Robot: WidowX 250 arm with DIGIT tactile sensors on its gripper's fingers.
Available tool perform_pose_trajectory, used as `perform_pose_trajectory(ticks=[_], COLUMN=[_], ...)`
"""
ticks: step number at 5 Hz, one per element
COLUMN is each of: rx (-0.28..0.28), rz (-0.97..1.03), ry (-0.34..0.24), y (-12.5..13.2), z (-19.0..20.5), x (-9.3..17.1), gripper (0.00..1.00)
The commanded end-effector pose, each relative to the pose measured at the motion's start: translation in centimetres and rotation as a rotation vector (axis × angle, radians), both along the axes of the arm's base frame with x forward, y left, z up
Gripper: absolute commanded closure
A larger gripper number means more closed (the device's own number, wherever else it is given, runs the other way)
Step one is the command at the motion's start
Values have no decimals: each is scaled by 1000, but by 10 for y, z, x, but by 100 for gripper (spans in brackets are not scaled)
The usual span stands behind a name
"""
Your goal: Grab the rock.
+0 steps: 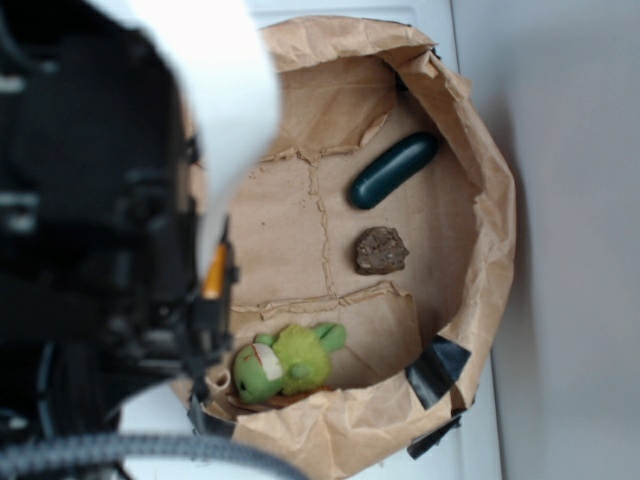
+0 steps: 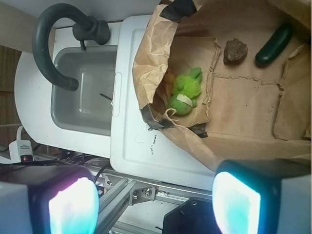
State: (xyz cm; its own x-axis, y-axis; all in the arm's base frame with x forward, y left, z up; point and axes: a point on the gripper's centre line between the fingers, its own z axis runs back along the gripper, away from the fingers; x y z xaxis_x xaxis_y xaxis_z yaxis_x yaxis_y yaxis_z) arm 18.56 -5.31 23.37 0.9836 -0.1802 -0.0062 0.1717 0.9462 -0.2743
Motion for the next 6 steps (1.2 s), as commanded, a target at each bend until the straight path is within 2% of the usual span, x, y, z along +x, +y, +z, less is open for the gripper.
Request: perform_pose_trajectory(ticks=[1, 2, 3, 4, 5, 6], rx=[157, 221, 251, 258, 265, 258], rz=[-280, -401, -456, -473, -451, -482], ry=[-34, -89, -260, -272, -215, -150], y=[35, 29, 22, 24, 25, 14], z=[-63, -77, -85, -96, -108, -123], x=[94, 87, 67, 64, 77, 65], gripper=[0, 0, 0, 0, 0, 0])
